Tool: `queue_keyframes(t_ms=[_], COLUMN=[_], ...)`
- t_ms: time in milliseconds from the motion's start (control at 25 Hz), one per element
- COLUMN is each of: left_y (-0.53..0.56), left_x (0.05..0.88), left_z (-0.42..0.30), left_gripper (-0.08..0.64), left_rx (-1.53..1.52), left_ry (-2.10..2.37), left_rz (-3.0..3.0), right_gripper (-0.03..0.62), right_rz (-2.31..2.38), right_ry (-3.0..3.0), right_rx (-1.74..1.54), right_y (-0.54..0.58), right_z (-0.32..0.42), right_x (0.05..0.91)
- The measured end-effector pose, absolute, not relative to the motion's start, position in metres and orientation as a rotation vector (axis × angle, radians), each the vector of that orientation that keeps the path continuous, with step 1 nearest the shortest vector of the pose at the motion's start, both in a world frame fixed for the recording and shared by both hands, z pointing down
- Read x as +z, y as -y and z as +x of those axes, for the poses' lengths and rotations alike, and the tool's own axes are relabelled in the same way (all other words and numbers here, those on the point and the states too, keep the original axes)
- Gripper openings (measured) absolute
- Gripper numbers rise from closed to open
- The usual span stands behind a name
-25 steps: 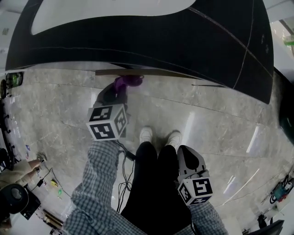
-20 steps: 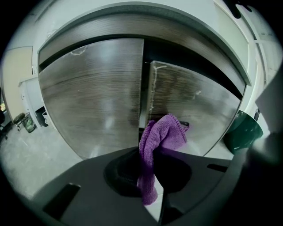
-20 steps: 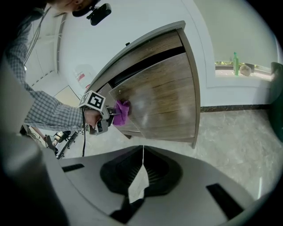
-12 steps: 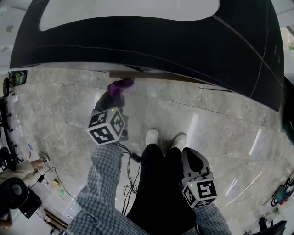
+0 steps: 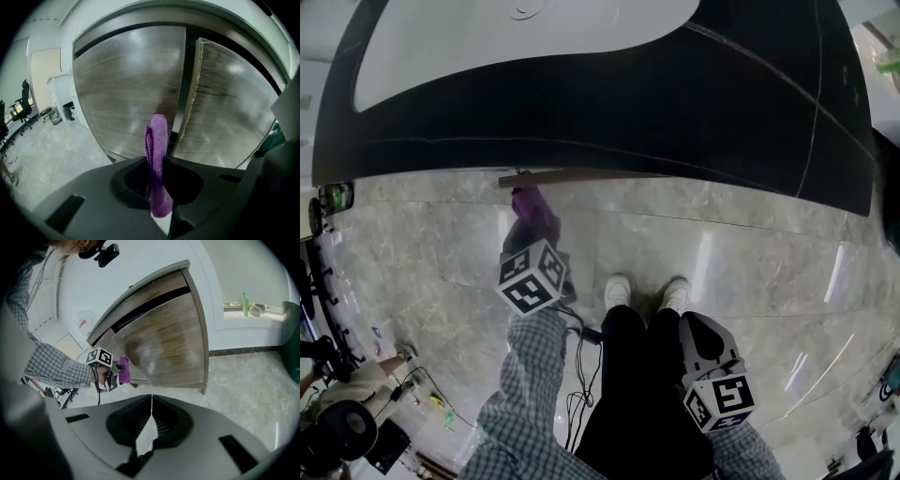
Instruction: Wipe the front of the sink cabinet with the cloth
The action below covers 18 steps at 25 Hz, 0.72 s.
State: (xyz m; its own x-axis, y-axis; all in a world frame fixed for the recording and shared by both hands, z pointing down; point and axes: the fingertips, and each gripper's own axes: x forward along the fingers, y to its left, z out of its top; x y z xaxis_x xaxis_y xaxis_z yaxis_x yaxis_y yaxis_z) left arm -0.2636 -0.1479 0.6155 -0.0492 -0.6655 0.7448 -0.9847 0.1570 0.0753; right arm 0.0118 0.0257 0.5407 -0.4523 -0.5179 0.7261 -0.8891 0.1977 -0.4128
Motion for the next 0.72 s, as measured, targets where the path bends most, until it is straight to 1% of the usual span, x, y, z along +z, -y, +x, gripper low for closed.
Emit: queue_keyframes(t_ms=[240,480,720], left_y=[0.163,0.175,0.175], left_x=[0.626,0.626,0.629], left_z=[-0.219,-0.190,-0.144], left_gripper=[0.054,0.054,0.054], left_rx=[0.760,0.838,0.912], left_ry=[1.707,1.661,1.571], left_rz=[1.734,1.817,1.935], right_gripper=[0.018,0.018,0.018], right_rz=[1.346,1.383,1.409], right_ry=[2.027,2.025,2.013], right_rx=[1.197,1.208,1.229], right_y=[-0.033,-0.035,-0.039], right_z=[0.027,0.035,0.046], right_x=[0.550,0.548,0.551])
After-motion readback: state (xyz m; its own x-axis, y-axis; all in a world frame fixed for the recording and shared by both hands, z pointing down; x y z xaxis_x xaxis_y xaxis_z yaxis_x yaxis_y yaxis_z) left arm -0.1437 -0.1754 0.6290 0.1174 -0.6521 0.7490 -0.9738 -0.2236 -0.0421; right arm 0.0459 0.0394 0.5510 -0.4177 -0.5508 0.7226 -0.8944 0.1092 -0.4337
